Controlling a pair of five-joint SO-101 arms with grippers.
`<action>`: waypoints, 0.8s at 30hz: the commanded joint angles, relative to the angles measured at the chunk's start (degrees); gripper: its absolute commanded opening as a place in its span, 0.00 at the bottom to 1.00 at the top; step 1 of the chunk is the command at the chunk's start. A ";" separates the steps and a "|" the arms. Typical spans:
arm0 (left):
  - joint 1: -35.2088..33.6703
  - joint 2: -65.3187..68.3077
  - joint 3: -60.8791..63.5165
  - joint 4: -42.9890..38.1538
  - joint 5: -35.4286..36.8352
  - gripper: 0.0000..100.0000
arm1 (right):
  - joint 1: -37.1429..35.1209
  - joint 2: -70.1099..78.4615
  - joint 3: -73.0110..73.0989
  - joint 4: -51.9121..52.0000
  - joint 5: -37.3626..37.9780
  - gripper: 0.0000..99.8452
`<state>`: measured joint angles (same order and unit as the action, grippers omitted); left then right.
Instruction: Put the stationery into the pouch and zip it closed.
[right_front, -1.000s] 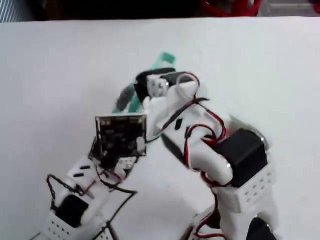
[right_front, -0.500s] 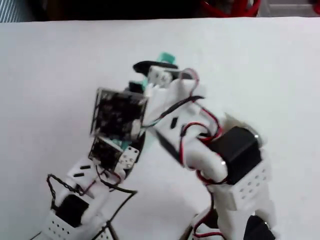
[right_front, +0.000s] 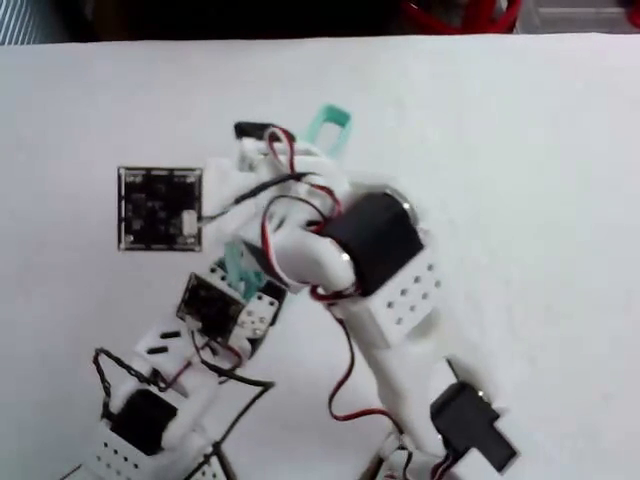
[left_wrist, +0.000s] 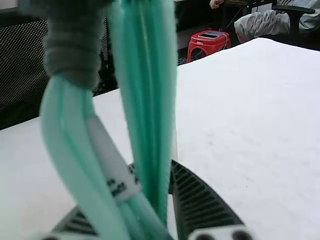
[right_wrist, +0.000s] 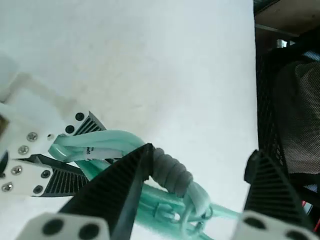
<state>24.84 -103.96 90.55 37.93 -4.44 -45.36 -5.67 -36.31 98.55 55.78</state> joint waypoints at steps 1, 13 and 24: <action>0.22 0.31 -2.02 -0.26 -0.62 0.08 | 0.04 0.04 1.67 0.31 1.49 0.29; -2.42 0.31 -1.76 -1.93 -0.26 0.08 | 0.57 -13.32 12.40 0.40 1.23 0.25; -2.42 0.31 -1.67 -1.85 -0.18 0.08 | -1.54 -4.62 7.30 -0.04 1.14 0.24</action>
<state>22.64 -103.60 90.55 37.14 -4.18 -45.80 -12.88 -25.49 98.46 56.57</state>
